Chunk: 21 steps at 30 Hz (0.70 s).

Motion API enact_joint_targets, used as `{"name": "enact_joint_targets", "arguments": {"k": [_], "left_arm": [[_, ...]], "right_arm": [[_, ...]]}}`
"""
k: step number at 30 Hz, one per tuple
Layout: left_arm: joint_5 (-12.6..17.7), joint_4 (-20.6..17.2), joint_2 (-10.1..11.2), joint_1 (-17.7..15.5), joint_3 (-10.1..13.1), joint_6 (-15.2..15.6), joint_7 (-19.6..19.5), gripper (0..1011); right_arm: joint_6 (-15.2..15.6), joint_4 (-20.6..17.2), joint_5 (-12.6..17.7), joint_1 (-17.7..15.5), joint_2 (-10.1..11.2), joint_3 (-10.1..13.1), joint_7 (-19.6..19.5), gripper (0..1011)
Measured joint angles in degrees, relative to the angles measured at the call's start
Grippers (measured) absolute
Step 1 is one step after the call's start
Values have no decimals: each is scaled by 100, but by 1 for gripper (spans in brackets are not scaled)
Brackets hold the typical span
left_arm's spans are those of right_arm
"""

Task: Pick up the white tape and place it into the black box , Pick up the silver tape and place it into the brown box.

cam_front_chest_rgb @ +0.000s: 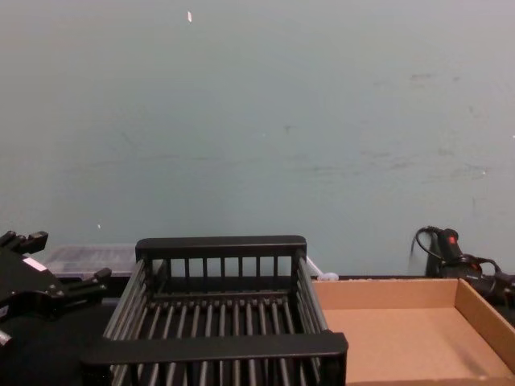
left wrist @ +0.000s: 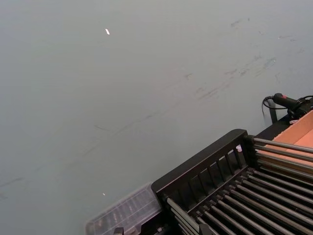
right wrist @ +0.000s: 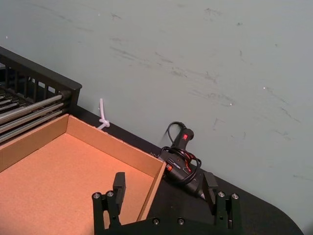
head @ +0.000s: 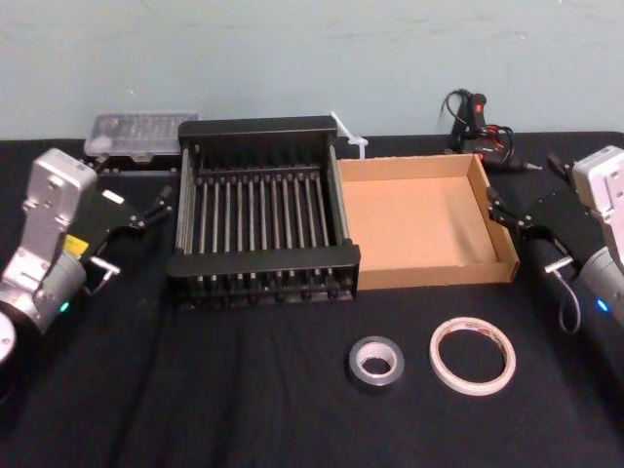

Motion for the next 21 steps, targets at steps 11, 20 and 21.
{"name": "enact_joint_targets", "arguments": {"k": [11,20,21], "left_arm": [[0,0,0,0,0,0,0,1001],[0,0,0,0,0,0,0,1001],[0,0,0,0,0,0,0,1001]], "right_arm": [[0,0,0,0,0,0,0,1002],[5,-114,-3,-91,22,108,126,1002],[9,-143,0,-112,32,126,142,1002]]}}
